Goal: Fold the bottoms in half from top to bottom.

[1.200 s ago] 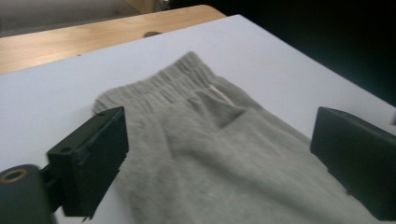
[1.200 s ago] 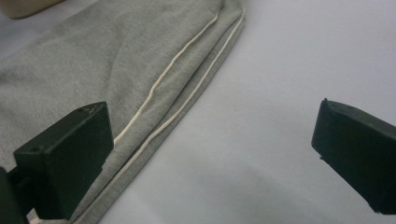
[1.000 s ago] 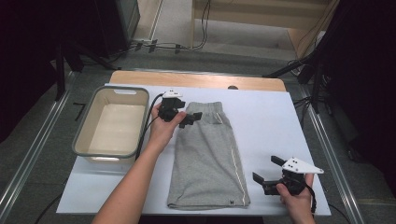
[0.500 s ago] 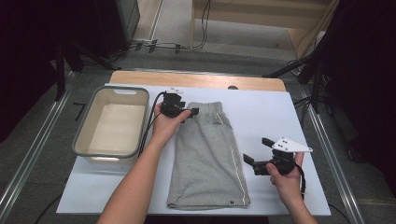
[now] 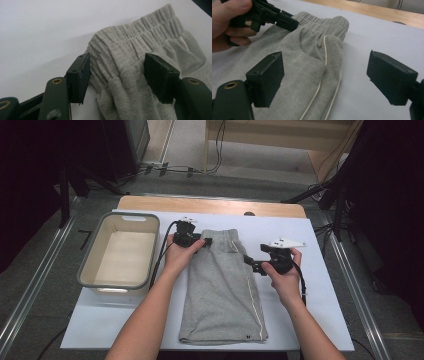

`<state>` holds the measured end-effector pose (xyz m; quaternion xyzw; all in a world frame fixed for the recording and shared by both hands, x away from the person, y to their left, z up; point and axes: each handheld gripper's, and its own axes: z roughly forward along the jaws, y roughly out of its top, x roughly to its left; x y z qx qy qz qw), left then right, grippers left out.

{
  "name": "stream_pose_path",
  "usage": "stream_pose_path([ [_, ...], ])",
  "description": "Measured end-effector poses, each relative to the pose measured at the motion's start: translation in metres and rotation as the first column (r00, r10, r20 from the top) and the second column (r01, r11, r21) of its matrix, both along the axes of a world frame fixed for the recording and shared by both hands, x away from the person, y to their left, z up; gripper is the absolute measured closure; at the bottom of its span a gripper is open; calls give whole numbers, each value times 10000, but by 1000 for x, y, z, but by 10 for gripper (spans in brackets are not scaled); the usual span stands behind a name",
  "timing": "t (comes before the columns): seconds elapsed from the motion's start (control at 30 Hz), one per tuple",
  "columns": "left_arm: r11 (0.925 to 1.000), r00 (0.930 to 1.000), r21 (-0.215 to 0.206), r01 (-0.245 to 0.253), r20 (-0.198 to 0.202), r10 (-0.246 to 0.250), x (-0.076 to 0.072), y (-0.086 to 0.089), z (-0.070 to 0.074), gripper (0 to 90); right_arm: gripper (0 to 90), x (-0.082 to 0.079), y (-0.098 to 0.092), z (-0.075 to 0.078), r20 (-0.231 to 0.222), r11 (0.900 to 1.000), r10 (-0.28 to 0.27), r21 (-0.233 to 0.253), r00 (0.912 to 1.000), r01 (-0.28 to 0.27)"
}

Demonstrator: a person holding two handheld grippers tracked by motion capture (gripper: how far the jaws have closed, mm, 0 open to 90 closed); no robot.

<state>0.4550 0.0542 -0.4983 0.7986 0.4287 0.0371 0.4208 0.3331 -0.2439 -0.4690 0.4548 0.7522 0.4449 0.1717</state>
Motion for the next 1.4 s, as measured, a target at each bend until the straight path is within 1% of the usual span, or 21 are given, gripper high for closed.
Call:
stream_pose_path([
  [0.07,10000,10000,32,8,-27,-8,0,1,-1,388,131,13,7,-3,-216,9999,12,-134,9998,-14],
  [0.13,10000,10000,45,-12,-19,12,0,1,-2,389,174,25,13,-6,-360,9991,-129,-407,9993,115],
  [0.2,9999,10000,109,-35,-51,35,0,1,-3,389,186,35,19,-10,-592,9987,-166,-495,9981,136],
  [0.23,9999,9999,154,-61,-141,63,0,1,-4,388,191,40,21,-12,-667,9982,-208,-578,9976,170],
  [0.3,9999,9988,38,-143,-462,145,0,1,-8,387,198,48,24,-18,-829,9977,-325,-615,9960,275],
  [0.37,9998,9991,-16,-189,-384,188,-1,1,-9,386,200,56,26,-25,-1093,9973,-432,-638,9931,363],
  [0.47,9999,9991,12,-152,-385,152,-1,1,-9,393,220,65,28,-36,-1479,9964,-621,-666,9871,527],
  [0.57,9999,9991,35,-147,-385,149,-2,1,-9,403,273,71,29,-43,-1766,9972,-469,-663,9832,357],
  [0.63,9999,9990,14,-150,-414,151,-2,1,-9,406,279,74,31,-46,-1947,9968,-508,-701,9795,377],
  [0.77,10000,9985,34,-88,-538,90,-3,1,-8,429,295,80,33,-47,-2090,9973,-484,-647,9767,356],
  [0.83,10000,9982,34,-87,-586,88,-3,1,-8,444,341,83,34,-46,-2243,9987,-394,-402,9737,311],
  [0.9,10000,9977,0,-83,-676,83,-3,1,-8,475,404,84,36,-46,-2367,9993,-274,-312,9712,206],
  [0.97,10000,9975,17,-94,-703,95,-3,2,-8,520,519,84,38,-46,-2492,9997,-53,-233,9684,-5],
  [1.0,9999,9977,84,-97,-672,102,-3,2,-8,553,549,84,39,-46,-2544,9997,70,-194,9671,-124],
  [1.03,9998,9982,159,-74,-595,83,-4,2,-8,583,596,84,38,-45,-2581,9993,100,-312,9661,-187],
  [1.1,9993,9994,370,20,-356,-7,-6,0,-6,638,698,83,37,-44,-2641,9988,228,-350,9642,-332],
  [1.17,9992,9998,380,85,-178,-78,-7,-1,-2,699,752,82,34,-44,-2657,9986,348,-295,9634,-442],
  [1.23,9994,9999,321,151,-55,-150,-8,-2,2,747,770,81,32,-41,-2515,9978,372,-442,9672,-499],
  [1.3,9994,9996,300,188,227,-195,-9,-2,7,759,778,80,29,-34,-2270,9978,327,-491,9733,-450],
  [1.33,9997,9991,169,158,394,-165,-9,-2,10,764,780,79,27,-30,-2115,9982,299,-454,9769,-404],
  [1.4,9999,9983,-93,63,585,-58,-9,-4,17,767,781,77,24,-19,-1767,9977,244,-580,9840,-352],
])
